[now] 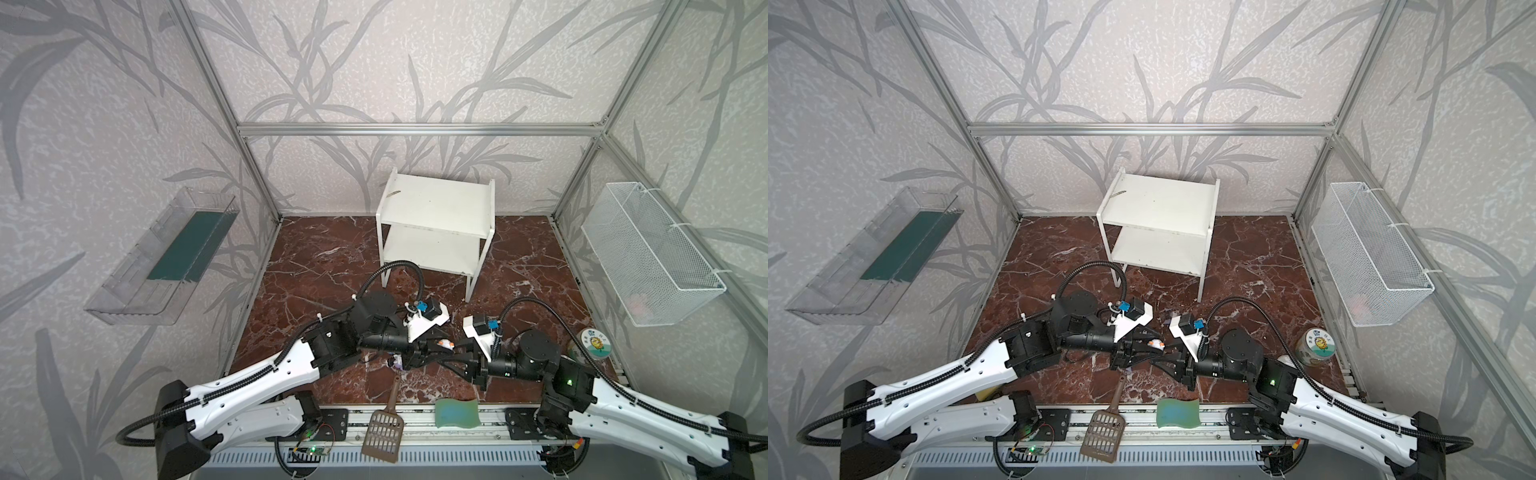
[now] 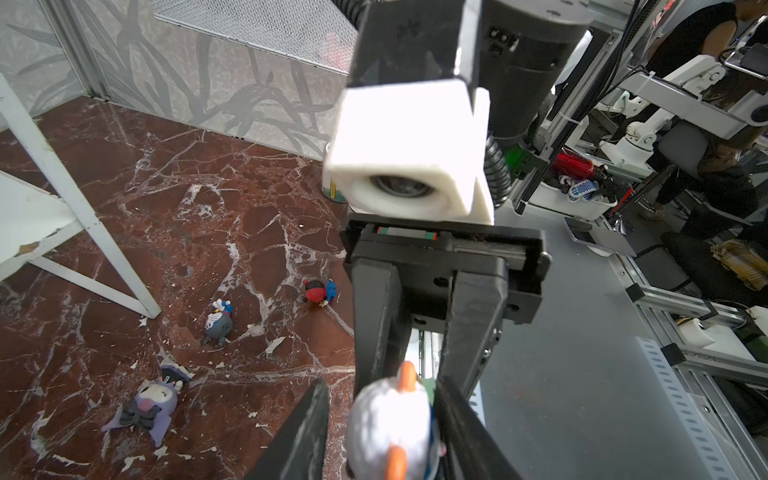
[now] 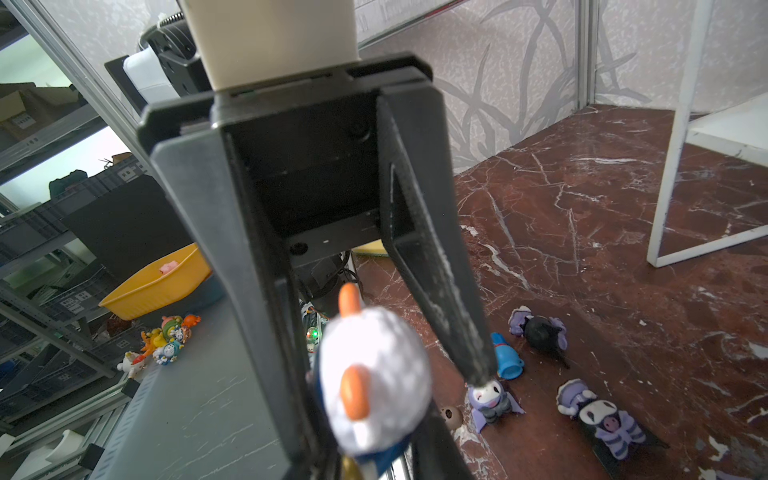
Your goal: Place and organize the plastic toys onto the shelf
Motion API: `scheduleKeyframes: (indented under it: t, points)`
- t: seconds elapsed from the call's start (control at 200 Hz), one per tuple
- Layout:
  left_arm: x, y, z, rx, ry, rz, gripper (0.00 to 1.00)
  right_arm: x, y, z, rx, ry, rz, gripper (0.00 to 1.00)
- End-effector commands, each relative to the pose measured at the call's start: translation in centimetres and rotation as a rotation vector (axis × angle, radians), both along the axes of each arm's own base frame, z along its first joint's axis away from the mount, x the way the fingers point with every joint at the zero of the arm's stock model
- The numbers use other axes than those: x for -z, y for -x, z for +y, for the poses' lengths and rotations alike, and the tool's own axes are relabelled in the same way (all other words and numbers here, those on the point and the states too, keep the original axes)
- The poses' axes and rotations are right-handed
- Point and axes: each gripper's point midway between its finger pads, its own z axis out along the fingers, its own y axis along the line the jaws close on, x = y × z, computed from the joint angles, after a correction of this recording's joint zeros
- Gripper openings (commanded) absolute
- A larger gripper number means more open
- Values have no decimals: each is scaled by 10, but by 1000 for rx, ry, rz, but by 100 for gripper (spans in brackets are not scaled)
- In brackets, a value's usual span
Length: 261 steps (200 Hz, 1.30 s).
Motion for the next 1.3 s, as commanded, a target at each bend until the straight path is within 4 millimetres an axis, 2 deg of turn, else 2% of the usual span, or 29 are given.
scheduleKeyframes:
  t: [0.0,0.36,0.4,0.49,0.565,0.645,0.855,0.985,1.08,1.3]
  points:
    - [-8,0,-1,6,26,-5,42,-8,0,-2,6,-32,-14,13]
    - [-10,-5,-2,-8,47,-22,30,-6,-1,-1,10,-26,-8,15]
    - [-10,-7,-2,-20,52,-31,30,-5,-2,-2,16,-19,-5,21]
    - [-10,-18,-2,-72,63,-70,30,3,-4,-6,40,14,12,42]
    - [-6,-35,-4,-130,69,-106,30,16,-5,-14,71,59,32,59]
    - [-5,-56,-8,-195,84,-149,29,29,-6,-24,107,98,45,73]
    - [-4,-112,-36,-285,101,-258,30,55,-20,-71,307,241,74,93]
    - [0,-149,-52,-339,115,-313,31,60,-27,-92,403,292,68,95]
    - [1,-171,-61,-354,120,-335,31,62,-29,-101,433,335,65,96]
    - [7,-215,-77,-403,140,-363,31,67,-30,-105,449,360,77,96]
